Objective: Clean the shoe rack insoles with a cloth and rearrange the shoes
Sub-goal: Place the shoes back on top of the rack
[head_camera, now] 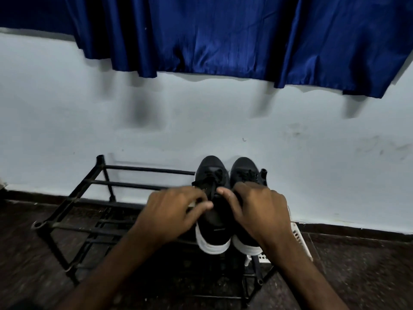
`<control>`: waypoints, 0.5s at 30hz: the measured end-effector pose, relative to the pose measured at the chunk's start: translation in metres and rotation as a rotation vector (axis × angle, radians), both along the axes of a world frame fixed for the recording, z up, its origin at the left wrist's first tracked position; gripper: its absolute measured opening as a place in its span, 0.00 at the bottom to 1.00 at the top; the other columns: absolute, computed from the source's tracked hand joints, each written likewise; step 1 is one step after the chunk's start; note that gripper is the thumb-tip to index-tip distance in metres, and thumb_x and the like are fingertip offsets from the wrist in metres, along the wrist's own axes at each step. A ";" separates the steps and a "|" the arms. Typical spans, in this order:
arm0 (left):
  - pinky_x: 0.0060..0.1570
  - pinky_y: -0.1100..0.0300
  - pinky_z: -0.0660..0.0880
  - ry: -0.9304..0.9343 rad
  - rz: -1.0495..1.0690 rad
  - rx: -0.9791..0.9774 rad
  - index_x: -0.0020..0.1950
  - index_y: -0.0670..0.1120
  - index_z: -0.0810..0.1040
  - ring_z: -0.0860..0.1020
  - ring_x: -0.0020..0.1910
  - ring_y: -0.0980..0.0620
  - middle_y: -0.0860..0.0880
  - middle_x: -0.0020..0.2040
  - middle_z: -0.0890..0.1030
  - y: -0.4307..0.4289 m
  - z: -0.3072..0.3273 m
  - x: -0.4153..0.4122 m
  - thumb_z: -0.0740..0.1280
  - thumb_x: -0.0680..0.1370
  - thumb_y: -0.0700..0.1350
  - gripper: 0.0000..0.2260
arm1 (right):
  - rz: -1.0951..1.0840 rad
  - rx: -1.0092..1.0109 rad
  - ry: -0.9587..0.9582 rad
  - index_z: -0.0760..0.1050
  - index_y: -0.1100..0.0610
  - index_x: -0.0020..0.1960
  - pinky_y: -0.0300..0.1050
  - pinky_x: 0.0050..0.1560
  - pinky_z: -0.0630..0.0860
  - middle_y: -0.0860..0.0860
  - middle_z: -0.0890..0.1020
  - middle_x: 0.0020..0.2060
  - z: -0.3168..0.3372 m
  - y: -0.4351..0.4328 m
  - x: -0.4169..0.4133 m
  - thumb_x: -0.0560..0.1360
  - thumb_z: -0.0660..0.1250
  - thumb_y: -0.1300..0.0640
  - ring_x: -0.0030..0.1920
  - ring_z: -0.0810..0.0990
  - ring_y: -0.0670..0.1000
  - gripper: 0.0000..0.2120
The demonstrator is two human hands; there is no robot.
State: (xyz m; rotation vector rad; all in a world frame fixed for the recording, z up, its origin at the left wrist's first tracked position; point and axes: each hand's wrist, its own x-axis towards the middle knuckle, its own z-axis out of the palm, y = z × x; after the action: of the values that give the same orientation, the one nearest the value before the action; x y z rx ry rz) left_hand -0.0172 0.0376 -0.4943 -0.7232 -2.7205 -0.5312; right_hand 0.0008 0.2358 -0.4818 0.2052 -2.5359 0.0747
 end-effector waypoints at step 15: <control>0.49 0.53 0.75 -0.303 0.606 -0.310 0.55 0.53 0.79 0.80 0.55 0.42 0.47 0.52 0.83 -0.258 -0.034 0.102 0.61 0.80 0.58 0.13 | 0.589 0.107 -0.348 0.79 0.53 0.52 0.47 0.41 0.71 0.54 0.84 0.48 -0.054 -0.271 0.035 0.81 0.52 0.39 0.51 0.82 0.58 0.23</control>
State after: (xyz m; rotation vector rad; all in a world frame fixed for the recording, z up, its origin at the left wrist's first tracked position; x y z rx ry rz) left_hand 0.0845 -0.2204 -0.5282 0.1623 -3.1244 -0.0775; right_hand 0.0360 -0.0355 -0.5357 1.0577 -2.7316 0.2197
